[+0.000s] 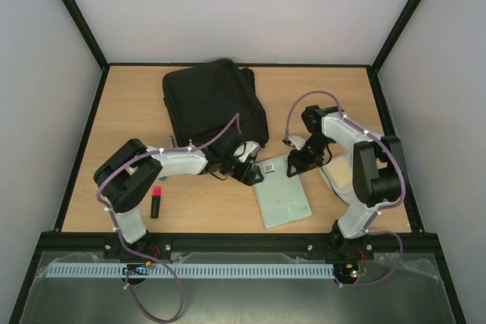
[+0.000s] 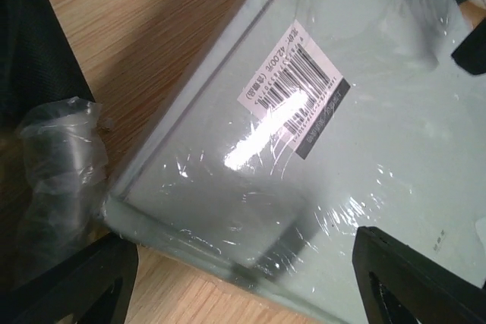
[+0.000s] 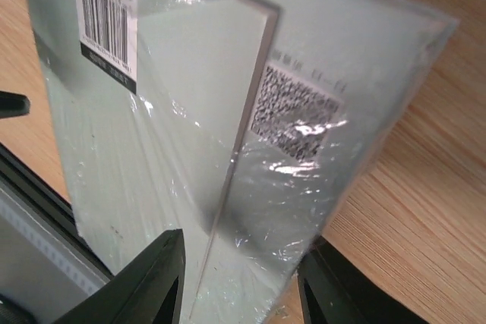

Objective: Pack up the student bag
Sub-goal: Pick up the book from the center of the board.

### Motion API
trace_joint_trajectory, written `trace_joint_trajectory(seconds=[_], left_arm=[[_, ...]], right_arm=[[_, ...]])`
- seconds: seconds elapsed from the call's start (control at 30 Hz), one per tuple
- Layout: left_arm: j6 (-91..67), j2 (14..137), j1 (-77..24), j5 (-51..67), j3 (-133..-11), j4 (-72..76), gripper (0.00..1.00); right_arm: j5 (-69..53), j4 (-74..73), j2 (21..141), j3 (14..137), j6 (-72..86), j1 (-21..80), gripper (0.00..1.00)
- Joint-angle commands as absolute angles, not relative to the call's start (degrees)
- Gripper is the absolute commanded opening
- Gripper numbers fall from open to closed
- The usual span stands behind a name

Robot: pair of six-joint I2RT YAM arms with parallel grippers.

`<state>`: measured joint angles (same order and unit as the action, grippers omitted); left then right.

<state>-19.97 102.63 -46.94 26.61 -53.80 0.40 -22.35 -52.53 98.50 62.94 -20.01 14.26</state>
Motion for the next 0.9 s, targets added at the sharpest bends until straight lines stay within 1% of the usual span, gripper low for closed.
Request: trace_joint_trajectory(seconds=[0.0,0.17,0.3,0.4,0.47,0.57,0.7,0.87], left_arm=[[-14.53,96.63,-46.7,31.18,-58.1,5.07,0.8],[-13.25,93.25,-45.09,30.75,-59.0,2.11,0.78],[-13.65,91.69,-43.89,21.28,-59.54,-2.81,0.81],[-15.64,90.79,-41.25,18.1,-57.09,-4.12,0.82],[-17.43,90.49,-39.34,19.14,-55.18,-4.32,0.82],[-17.44,89.76,-38.09,21.92,-53.32,-4.96,0.82],[-14.02,86.37,-38.93,23.29,-48.65,-5.31,0.82],[-16.12,82.66,-39.0,32.53,-40.71,-2.84,0.82]], right_arm=[[-32.02,-54.15,96.65,68.18,-20.51,15.45,0.41],[-32.63,-53.83,100.93,73.73,-19.3,15.8,0.41],[-31.12,-52.6,106.6,79.43,-19.24,16.13,0.41],[-31.35,-52.47,110.99,83.29,-18.16,16.16,0.42],[-30.67,-52.55,112.55,84.76,-18.13,16.13,0.42],[-28.48,-52.01,111.86,83.96,-19.11,15.84,0.45],[-25.08,-49.56,107.74,79.2,-20.29,15.56,0.53],[-24.09,-48.17,105.17,73.35,-19.75,15.57,0.6]])
